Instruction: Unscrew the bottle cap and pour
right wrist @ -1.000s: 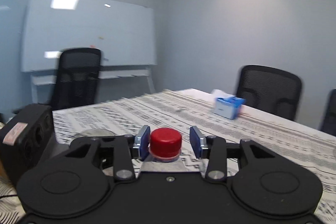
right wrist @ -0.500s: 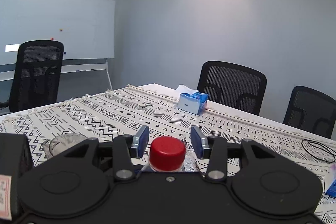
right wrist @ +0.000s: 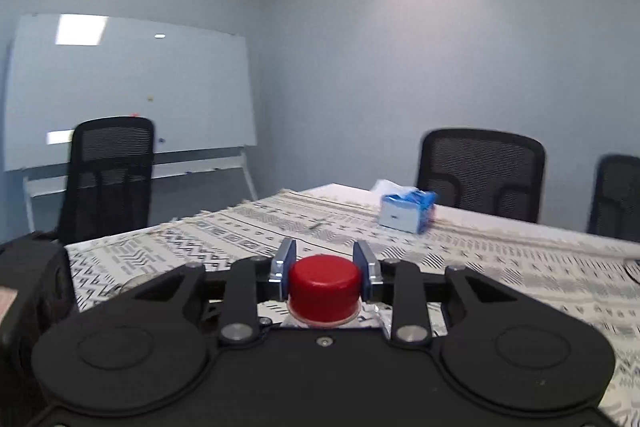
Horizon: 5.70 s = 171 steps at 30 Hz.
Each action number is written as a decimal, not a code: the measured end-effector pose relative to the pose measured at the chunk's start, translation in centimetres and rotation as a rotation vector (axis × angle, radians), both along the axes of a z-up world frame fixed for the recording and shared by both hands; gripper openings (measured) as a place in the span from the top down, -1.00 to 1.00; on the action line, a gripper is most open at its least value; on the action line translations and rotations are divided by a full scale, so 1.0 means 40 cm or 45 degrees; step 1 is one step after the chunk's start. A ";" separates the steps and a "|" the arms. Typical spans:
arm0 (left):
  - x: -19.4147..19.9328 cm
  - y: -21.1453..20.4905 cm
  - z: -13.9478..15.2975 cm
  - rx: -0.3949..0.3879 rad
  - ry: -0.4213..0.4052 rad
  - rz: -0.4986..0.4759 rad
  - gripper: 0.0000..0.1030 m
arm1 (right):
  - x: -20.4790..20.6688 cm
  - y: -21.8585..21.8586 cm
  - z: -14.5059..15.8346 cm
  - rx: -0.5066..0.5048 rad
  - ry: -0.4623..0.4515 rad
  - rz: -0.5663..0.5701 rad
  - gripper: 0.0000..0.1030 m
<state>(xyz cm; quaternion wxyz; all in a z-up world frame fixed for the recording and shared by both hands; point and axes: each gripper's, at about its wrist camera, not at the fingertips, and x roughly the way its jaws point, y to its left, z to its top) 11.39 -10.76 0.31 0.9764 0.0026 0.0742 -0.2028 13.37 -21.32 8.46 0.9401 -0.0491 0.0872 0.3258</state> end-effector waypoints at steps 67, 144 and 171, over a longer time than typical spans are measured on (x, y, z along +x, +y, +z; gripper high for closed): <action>-0.009 -0.018 -0.008 -0.007 -0.022 0.006 -0.10 | -0.083 -0.028 0.029 -0.084 -0.062 -0.078 -0.12; -0.007 -0.009 -0.003 -0.018 0.007 -0.014 -0.11 | 0.011 -0.057 0.012 -0.016 -0.040 0.205 0.37; -0.017 -0.037 -0.002 -0.003 -0.017 -0.011 -0.12 | -0.042 -0.057 0.037 -0.086 -0.048 0.006 -0.04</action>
